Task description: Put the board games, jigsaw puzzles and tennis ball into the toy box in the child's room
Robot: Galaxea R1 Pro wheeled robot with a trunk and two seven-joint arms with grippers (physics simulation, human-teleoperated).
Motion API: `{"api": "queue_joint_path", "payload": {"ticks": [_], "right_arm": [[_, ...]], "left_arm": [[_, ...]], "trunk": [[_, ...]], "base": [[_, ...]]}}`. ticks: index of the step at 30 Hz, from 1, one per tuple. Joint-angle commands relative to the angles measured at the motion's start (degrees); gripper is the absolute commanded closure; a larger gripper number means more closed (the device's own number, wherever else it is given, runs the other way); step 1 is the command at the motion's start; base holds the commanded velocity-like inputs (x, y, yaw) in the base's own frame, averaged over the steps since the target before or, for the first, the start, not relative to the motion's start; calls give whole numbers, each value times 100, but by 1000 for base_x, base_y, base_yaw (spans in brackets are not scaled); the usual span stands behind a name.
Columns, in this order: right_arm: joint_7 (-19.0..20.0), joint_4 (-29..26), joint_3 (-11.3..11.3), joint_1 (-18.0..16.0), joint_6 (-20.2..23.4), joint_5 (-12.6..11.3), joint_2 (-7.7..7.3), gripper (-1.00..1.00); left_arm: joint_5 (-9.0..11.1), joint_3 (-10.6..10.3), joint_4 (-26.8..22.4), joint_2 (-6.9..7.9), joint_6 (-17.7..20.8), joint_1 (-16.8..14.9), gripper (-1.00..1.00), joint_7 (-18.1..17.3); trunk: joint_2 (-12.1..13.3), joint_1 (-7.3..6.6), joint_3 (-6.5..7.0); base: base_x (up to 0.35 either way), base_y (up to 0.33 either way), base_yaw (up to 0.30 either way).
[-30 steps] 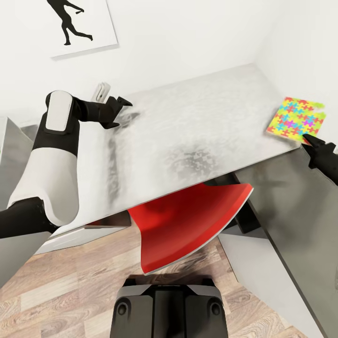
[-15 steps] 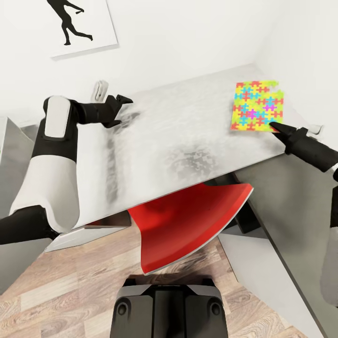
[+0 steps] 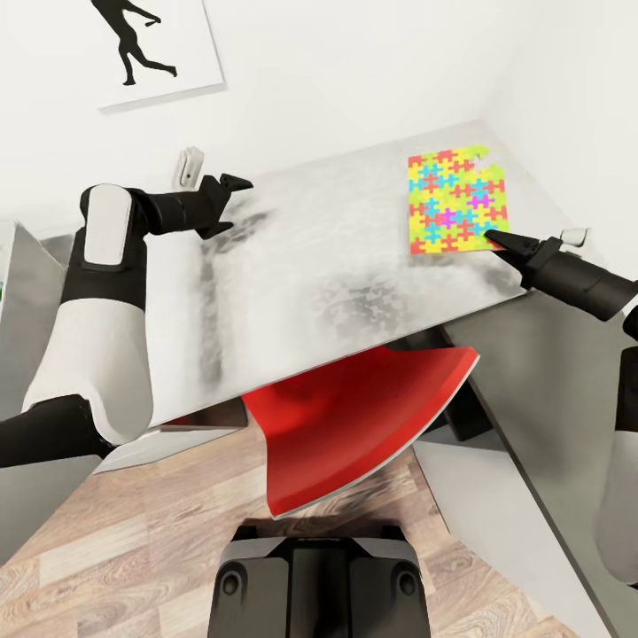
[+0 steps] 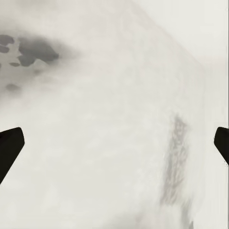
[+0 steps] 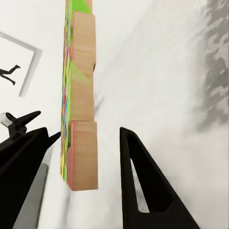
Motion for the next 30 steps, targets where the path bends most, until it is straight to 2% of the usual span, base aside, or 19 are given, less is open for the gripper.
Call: {"api": "queue_joint_path", "payload": {"ticks": [1,13,24,30], "right_arm": [[56,-27,-4,-3,22,43,0,100],[-39,-122,29,0,22,-64,8,100],[-117,-147,14,-4,22,-79,13,100],[-340,-274,4,39,22,-110,10,100]], "left_arm": [[55,22,-2,-12,26,-26,-100,52],[50,49,5,-38,44,-233,-100,27],[46,36,7,-51,34,-283,-100,28],[39,26,7,-57,31,-289,-100,34]], "trunk": [[-9,4,-5],[-9,4,36],[-9,4,79],[-9,4,118]], "base": [[0,0,121],[0,0,201],[0,0,221],[0,0,116]]}}
